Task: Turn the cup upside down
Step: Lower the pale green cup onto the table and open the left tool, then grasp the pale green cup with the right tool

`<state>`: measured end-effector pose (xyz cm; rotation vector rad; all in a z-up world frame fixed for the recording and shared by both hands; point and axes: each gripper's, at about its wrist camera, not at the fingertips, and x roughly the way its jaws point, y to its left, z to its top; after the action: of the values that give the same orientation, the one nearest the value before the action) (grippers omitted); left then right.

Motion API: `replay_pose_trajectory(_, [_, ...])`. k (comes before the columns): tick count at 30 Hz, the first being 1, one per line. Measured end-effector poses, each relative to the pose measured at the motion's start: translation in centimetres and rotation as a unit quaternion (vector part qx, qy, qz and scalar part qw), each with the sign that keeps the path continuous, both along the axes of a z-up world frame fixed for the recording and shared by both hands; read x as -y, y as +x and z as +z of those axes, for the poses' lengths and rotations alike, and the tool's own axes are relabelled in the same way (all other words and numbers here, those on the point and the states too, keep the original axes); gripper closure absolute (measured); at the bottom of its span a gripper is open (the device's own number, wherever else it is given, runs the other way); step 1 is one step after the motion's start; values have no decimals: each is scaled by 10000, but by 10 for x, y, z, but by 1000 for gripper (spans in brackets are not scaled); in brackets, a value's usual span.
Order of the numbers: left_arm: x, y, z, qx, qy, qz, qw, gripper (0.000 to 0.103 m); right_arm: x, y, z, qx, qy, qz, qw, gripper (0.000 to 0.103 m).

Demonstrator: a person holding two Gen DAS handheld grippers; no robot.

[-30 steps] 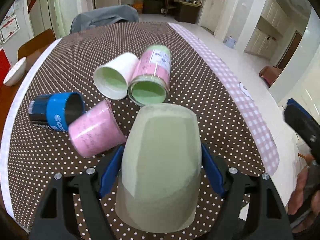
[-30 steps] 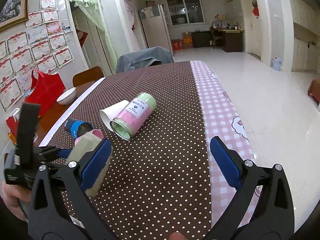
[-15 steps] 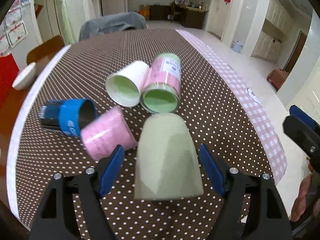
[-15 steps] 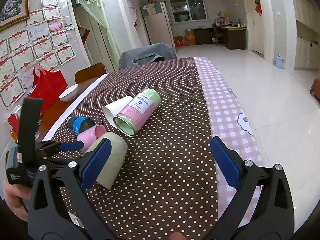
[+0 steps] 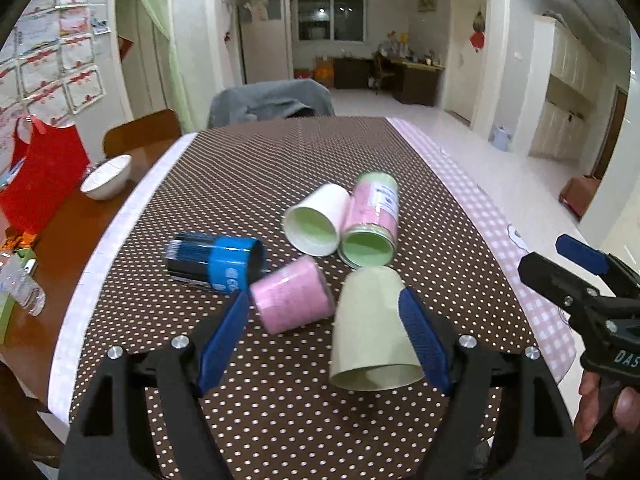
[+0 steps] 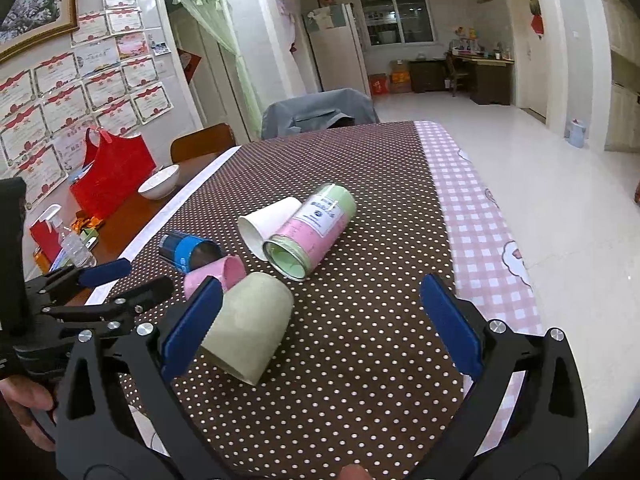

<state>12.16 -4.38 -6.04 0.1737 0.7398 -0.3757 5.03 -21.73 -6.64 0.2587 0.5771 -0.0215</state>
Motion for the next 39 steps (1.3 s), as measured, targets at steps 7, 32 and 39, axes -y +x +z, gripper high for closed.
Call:
replay_pose_trajectory(7, [-23, -13, 14, 271, -111, 244, 9993, 27, -13, 6, 6, -74, 47, 233, 9997, 6])
replay_pose_trajectory(32, [-104, -44, 21, 974, -214, 1297, 9865, 27, -48, 66, -17, -1395, 636, 1068, 9824, 6])
replay_pose_trajectory(39, [-119, -40, 5, 771, -358, 1390, 9866, 27, -48, 94, -45, -2165, 1033, 988, 9658, 6])
